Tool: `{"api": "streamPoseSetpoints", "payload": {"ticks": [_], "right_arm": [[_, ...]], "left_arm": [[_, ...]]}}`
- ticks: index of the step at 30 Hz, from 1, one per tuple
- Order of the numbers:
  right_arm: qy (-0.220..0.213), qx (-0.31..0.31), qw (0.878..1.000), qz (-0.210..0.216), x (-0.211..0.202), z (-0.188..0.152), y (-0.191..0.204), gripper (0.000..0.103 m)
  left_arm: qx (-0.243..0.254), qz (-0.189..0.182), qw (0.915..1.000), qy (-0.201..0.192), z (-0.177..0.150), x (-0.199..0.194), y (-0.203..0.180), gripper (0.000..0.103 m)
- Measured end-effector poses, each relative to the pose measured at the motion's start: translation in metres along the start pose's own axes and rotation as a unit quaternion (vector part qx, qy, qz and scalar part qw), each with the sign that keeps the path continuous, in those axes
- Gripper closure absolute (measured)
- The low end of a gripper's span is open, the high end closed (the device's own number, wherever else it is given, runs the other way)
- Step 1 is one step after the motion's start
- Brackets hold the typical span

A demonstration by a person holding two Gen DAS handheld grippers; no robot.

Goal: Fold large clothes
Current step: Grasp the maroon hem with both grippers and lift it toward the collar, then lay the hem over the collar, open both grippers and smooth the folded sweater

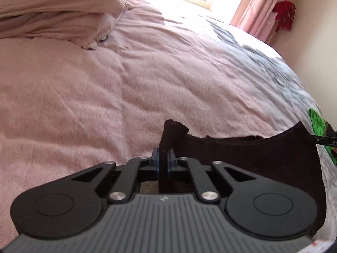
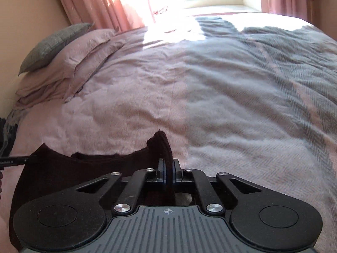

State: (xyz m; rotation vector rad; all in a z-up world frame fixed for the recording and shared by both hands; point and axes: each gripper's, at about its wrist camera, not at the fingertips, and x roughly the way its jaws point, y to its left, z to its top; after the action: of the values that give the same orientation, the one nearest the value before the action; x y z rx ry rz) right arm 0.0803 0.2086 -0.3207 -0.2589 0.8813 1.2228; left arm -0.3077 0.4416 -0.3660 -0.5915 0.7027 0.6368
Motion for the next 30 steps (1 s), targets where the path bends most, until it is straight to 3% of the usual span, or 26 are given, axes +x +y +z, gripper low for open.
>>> {"api": "streamPoseSetpoints", "payload": {"ticks": [4, 12, 13, 14, 16, 17, 20, 24, 28, 30], "right_arm": [[0.026, -0.004, 0.999, -0.027, 0.032, 0.007, 0.003, 0.102], [0.076, -0.024, 0.993, -0.086, 0.076, -0.006, 0.005, 0.098], [0.074, -0.028, 0.992, -0.1, 0.072, -0.003, 0.009, 0.081], [0.065, -0.035, 0.99, -0.12, 0.066, 0.001, 0.014, 0.057], [0.025, -0.057, 0.988, -0.144, 0.044, 0.007, 0.024, 0.051], [0.001, -0.066, 0.987, -0.147, 0.03, 0.008, 0.031, 0.051], [-0.03, -0.095, 0.99, -0.103, -0.01, 0.003, 0.056, 0.051], [-0.01, -0.179, 0.983, -0.033, -0.038, -0.031, 0.091, 0.051], [0.034, -0.226, 0.973, 0.004, -0.022, -0.074, 0.093, 0.051], [0.045, -0.239, 0.97, -0.003, -0.007, -0.092, 0.077, 0.051]], "left_arm": [[-0.01, 0.019, 0.9997, 0.014, 0.004, 0.02, 0.005, 0.098], [0.028, 0.073, 0.9959, 0.046, -0.009, 0.062, 0.004, 0.092], [0.039, 0.085, 0.9946, 0.046, -0.009, 0.062, 0.002, 0.087], [0.041, 0.093, 0.9939, 0.043, -0.007, 0.059, 0.0, 0.081], [0.015, 0.108, 0.9935, 0.035, -0.001, 0.047, 0.003, 0.073], [-0.002, 0.117, 0.9928, 0.025, 0.002, 0.037, 0.004, 0.075], [-0.021, 0.144, 0.9893, -0.008, 0.005, -0.006, -0.005, 0.077], [-0.002, 0.099, 0.9948, -0.024, -0.018, -0.057, -0.043, 0.077], [0.055, 0.078, 0.9955, -0.003, -0.06, -0.058, -0.086, 0.076], [0.068, 0.086, 0.994, 0.009, -0.077, -0.044, -0.093, 0.076]]}}
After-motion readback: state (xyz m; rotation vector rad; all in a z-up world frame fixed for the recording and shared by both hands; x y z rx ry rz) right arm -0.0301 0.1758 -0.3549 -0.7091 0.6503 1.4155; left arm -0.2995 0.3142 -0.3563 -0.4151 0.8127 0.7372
